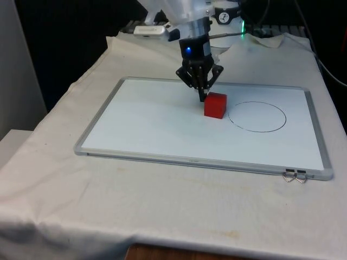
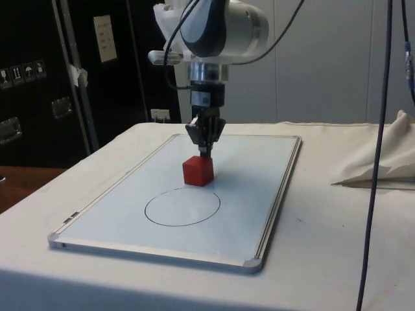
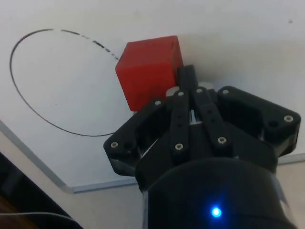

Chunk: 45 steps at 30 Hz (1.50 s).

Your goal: Push the cube into the marked area.

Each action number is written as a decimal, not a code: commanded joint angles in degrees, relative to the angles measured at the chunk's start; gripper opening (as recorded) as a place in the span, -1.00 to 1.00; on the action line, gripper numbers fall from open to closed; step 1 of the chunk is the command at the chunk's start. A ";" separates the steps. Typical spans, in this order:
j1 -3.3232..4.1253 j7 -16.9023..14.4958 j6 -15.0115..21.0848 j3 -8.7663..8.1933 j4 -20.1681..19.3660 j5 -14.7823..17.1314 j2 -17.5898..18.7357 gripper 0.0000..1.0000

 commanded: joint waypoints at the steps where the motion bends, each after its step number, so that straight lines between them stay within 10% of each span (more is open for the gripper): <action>1: 0.74 1.66 0.52 0.06 0.57 -0.86 0.74 -0.99; 32: 1.32 5.10 0.00 7.22 8.08 -1.78 5.67 -0.99; 40: 2.41 6.19 0.46 8.94 9.68 -2.64 7.39 -0.99; 41: 1.66 5.21 0.00 9.28 9.57 -1.95 6.99 -0.99; 45: 2.64 6.59 0.63 10.03 10.26 -2.86 8.02 -0.99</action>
